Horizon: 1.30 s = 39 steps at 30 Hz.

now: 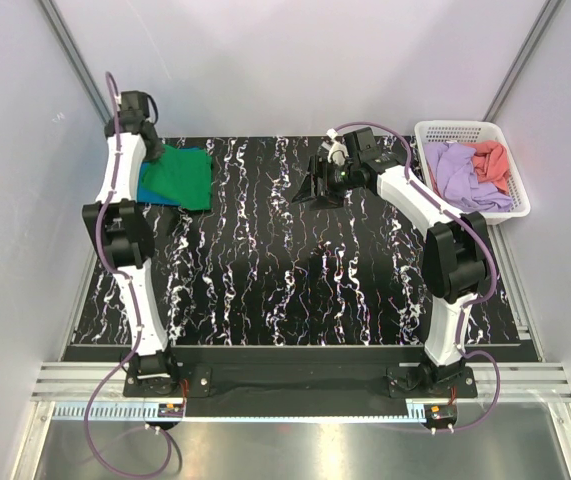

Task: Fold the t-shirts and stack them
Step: Neatly place the folded tshirt to the corner

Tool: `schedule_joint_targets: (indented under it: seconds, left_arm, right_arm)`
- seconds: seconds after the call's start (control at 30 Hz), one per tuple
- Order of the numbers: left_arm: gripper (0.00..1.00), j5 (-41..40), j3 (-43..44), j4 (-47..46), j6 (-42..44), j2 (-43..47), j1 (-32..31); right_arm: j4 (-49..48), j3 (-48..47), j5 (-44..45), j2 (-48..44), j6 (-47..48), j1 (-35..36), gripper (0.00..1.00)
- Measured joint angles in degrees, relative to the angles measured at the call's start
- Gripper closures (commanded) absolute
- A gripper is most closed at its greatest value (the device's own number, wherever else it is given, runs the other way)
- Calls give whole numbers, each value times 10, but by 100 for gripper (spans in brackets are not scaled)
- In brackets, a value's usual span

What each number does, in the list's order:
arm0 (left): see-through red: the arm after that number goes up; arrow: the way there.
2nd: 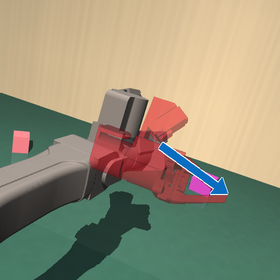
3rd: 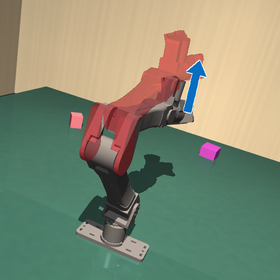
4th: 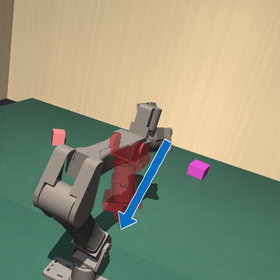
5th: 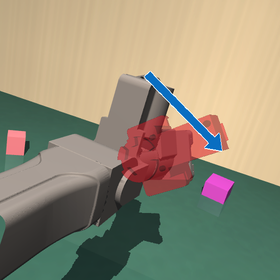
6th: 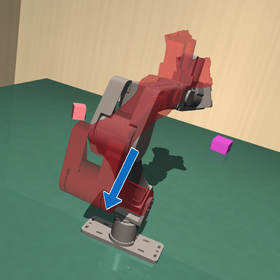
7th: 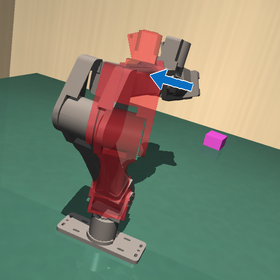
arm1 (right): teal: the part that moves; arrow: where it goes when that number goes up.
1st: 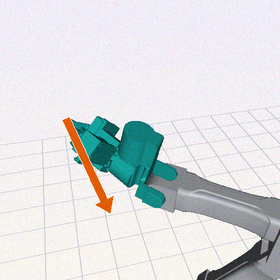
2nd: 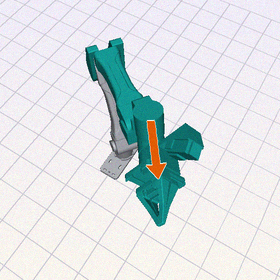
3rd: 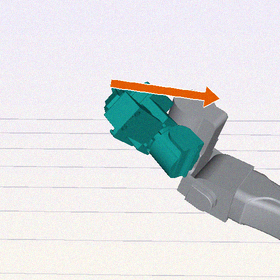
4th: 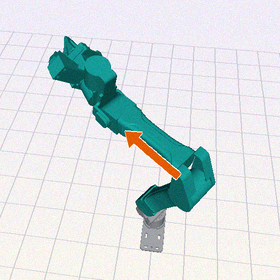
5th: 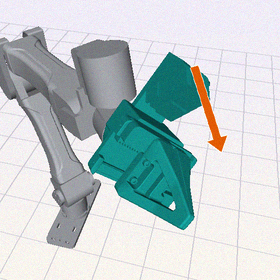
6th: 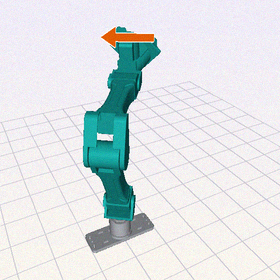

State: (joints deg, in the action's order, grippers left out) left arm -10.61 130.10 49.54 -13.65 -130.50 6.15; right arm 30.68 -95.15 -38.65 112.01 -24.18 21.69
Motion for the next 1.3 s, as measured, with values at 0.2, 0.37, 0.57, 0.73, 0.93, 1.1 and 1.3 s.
schedule_joint_targets:
  seconds: [0.2,0.37,0.57,0.73,0.93,1.1,1.3]
  left_arm:
    - [100,-8,23,-28,2,0,29]
    - [100,10,23,-44,0,-2,54]
    - [100,17,15,-78,-8,-20,98]
    - [100,33,9,-101,-19,-54,129]
    - [69,50,-16,-130,-27,-78,147]
    - [37,47,-16,-135,-34,-87,149]
    - [20,26,-42,-136,-24,-59,132]
  right_arm:
    - [0,-1,-1,5,0,-2,25]
    - [0,-9,-5,21,-1,-6,25]
    - [0,-12,-13,34,-1,-8,25]
    - [0,-12,-14,37,0,-11,25]
    - [1,-12,-14,43,0,-16,25]
    - [5,-12,-13,44,0,-16,25]
    - [5,-12,-13,44,0,-16,24]
